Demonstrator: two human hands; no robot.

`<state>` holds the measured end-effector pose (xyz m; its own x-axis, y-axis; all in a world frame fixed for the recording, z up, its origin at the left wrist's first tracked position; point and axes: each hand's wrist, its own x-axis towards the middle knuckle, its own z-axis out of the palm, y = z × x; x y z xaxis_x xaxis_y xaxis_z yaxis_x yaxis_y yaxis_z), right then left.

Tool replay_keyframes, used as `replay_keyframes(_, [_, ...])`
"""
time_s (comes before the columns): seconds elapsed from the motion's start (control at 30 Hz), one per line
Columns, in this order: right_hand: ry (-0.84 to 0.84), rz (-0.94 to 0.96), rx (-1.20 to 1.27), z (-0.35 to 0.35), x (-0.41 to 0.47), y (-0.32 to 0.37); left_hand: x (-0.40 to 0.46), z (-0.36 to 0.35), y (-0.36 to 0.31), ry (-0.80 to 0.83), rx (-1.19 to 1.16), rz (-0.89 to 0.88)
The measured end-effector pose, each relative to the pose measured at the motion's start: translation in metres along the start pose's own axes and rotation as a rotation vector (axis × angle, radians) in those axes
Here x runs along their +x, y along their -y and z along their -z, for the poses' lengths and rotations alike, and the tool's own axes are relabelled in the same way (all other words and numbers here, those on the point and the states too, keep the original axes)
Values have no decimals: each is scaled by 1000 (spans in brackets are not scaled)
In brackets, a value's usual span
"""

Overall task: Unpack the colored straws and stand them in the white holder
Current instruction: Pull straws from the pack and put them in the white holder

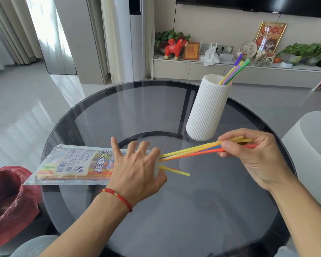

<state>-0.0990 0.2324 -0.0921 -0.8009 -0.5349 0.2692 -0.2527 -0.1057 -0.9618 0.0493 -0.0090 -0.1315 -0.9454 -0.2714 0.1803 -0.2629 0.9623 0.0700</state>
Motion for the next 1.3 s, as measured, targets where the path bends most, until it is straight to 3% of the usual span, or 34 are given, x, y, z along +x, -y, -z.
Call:
replay_keyframes(0.1, [-14,-11,76,2,0,0,-2,-1,-5,-6,-137,-14])
replay_keyframes(0.23, [-30,-43,220,-2,4,-7,-1,-4,-3,-5,-99,-41])
replay_keyframes(0.37, [135,-145,394,-24,2,-10,1,-10,-5,34,-123,-53])
replay_keyframes(0.47, [171,-217,231,-56,-4,-26,-1,-14,-10,41,-109,-87])
replay_keyframes(0.6, [3,-193,39,-81,-2,-38,-1,-18,-9,38,-124,-76])
replay_keyframes(0.93, [-299,-60,-266,-16,10,3,4,-32,-2,78,-174,3])
replay_keyframes(1.13, [-204,-53,-690,-15,42,31,2,-33,-4,55,-163,0])
replay_keyframes(1.3, [-86,-163,-743,-41,44,6,1,-33,-4,48,-143,4])
